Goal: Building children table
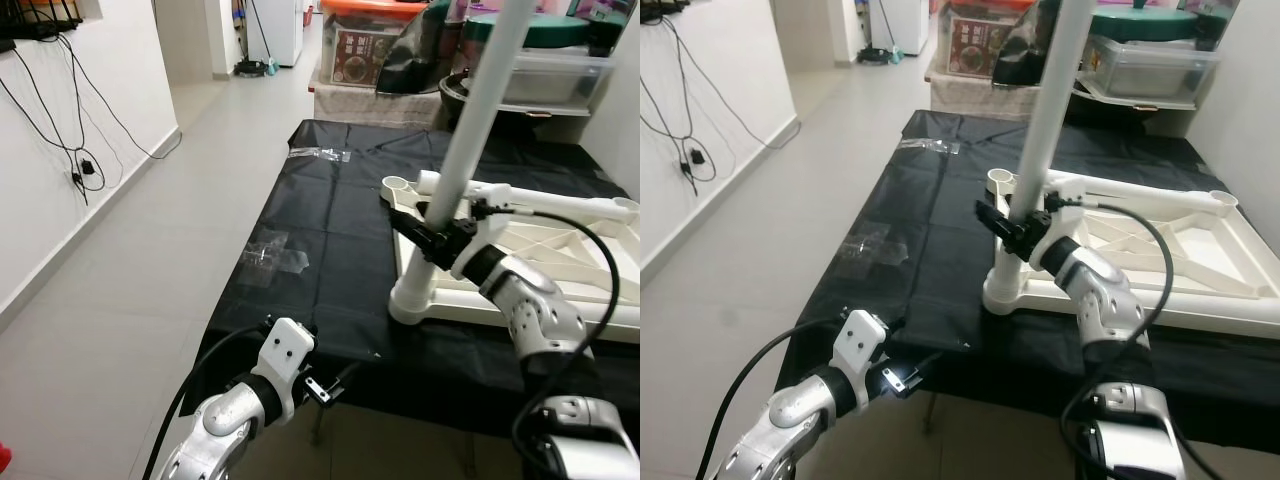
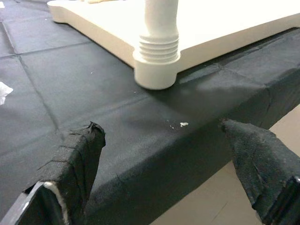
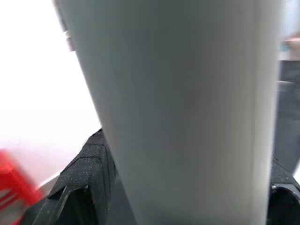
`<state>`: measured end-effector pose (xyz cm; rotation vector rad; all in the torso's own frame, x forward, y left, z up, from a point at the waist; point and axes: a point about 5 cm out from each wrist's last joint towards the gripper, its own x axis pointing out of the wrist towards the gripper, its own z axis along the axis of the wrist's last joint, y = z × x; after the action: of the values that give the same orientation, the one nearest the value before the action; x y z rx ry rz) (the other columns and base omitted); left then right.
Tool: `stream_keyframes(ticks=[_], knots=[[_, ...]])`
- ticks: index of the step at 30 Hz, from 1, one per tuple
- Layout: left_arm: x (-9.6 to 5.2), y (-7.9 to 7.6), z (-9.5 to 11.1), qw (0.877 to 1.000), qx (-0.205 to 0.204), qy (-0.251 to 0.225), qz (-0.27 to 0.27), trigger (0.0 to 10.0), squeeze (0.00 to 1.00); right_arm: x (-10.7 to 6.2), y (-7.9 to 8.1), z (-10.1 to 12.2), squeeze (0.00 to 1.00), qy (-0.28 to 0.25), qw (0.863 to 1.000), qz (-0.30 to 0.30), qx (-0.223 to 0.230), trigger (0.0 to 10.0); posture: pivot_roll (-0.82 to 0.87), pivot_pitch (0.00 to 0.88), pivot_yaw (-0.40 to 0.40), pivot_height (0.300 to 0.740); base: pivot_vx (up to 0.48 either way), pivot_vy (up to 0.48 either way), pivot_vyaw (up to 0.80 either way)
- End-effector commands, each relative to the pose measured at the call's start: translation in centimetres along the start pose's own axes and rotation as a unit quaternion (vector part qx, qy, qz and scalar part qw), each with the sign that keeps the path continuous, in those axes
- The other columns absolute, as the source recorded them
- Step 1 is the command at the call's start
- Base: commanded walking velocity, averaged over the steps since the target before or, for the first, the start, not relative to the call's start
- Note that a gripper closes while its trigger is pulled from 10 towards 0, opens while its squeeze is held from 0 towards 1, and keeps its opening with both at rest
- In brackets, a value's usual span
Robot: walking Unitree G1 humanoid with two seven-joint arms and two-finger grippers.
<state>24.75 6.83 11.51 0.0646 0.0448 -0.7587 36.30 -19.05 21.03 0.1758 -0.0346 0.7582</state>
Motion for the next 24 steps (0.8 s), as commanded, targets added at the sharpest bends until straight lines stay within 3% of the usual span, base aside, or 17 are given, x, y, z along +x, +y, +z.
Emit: stream_keyframes(ticks=[1,8,9,12,13,16,20,22,24], knots=[[0.0,0.1,0.0,1.000,0.003,-0.002,0.002,10.0,0.00,1.3,1.5,-0.6,0.00,0.024,0.996,0.082,0.001,10.0,0.12,0.015,-0.083,0.740,0.000,0.000,0.00],[-0.1,0.0,0.0,1.000,0.004,-0.002,0.002,10.0,0.00,2.5,3.0,-1.5,0.00,0.062,0.981,0.184,0.003,10.0,0.14,0.026,-0.090,0.740,0.000,0.000,0.00],[-0.1,0.0,0.0,1.000,0.004,-0.003,0.002,10.0,0.00,2.6,3.2,-1.7,0.00,0.062,0.980,0.188,0.004,1.5,0.14,0.026,-0.090,0.740,0.000,0.000,0.00],[-0.1,0.1,0.1,1.000,0.004,-0.003,0.002,10.0,0.00,2.7,3.4,-1.9,0.00,0.061,0.980,0.189,0.003,1.5,0.14,0.033,-0.087,0.740,0.000,0.000,0.00],[-0.1,0.1,0.1,1.000,0.004,-0.003,0.002,10.0,0.00,2.7,3.5,-2.4,0.00,0.066,0.980,0.186,-0.001,0.0,0.14,0.031,-0.087,0.740,0.000,0.000,0.00],[0.0,0.1,0.1,1.000,0.004,-0.004,0.003,10.0,0.00,2.7,3.5,-3.0,0.00,0.069,0.982,0.173,-0.003,0.0,0.14,0.030,-0.085,0.740,0.000,0.000,0.00],[0.3,0.2,0.0,1.000,0.004,-0.004,0.004,10.0,0.00,2.6,2.8,-3.9,0.00,0.043,0.997,0.057,-0.020,0.0,0.13,0.020,-0.085,0.740,0.000,0.000,0.00],[0.3,0.3,0.0,1.000,0.004,-0.004,0.005,10.0,0.00,2.6,2.6,-4.0,0.00,0.038,0.999,0.028,-0.017,0.0,0.13,0.020,-0.085,0.740,0.000,0.000,0.00],[0.5,0.4,-0.2,1.000,0.005,-0.003,0.005,10.0,0.00,2.0,1.2,-4.5,0.00,0.023,0.989,-0.145,-0.027,0.0,0.12,0.011,-0.077,0.740,0.000,0.000,0.00]])
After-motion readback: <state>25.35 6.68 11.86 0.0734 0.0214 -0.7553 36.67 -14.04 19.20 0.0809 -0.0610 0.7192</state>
